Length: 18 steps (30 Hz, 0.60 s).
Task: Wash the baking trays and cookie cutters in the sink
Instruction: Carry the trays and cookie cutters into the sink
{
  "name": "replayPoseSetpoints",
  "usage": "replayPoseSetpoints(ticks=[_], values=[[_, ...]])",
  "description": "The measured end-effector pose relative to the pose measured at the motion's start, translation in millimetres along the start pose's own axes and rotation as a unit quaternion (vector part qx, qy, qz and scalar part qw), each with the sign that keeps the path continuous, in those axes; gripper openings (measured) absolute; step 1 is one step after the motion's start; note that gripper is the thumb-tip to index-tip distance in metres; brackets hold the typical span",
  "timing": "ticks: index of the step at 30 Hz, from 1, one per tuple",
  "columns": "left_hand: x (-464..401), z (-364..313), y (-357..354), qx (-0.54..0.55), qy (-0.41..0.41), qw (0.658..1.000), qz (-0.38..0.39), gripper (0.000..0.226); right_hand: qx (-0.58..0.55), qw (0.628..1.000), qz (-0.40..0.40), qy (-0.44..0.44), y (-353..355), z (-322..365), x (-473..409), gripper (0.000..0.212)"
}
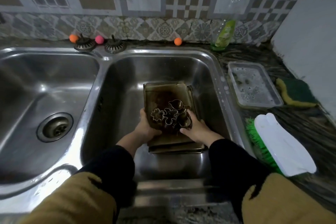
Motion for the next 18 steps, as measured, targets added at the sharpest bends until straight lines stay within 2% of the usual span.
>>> replayPoseSetpoints(ticks=[2,4,6,7,8,10,13,18], values=[[-2,-1,0,-0.047,-0.007,0.999,-0.004,0.107,0.023,1.000,-0.007,-0.003,4,2,0,0.088],[-1,-7,3,-0.199,-0.023,0.979,-0.038,0.113,0.057,0.998,-0.033,0.016,11,9,3,0.090],[2,-20,4,-0.369,-0.096,0.920,-0.088,0.113,0.119,0.989,-0.063,0.056,16,19,5,0.096],[3,-28,2,-0.416,-0.142,0.893,-0.096,0.110,0.155,0.982,-0.070,0.077,18,24,5,0.100],[3,-35,-1,-0.443,-0.173,0.875,-0.089,0.107,0.184,0.975,-0.073,0.096,19,30,4,0.102],[-3,-43,-5,-0.476,-0.183,0.858,-0.060,0.102,0.221,0.965,-0.068,0.124,19,40,-2,0.105],[-15,-49,-10,-0.493,-0.157,0.855,-0.031,0.093,0.241,0.960,-0.042,0.136,14,52,-15,0.107],[-23,-45,-13,-0.507,-0.136,0.851,-0.006,0.084,0.208,0.974,0.017,0.090,7,53,-31,0.101]])
Point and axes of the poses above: each hand's wrist, its own x-axis away from the middle knuckle, its own y-axis out of the back of the hand, z = x × y, the point moved 3 cm from there along -x, towards the middle knuckle
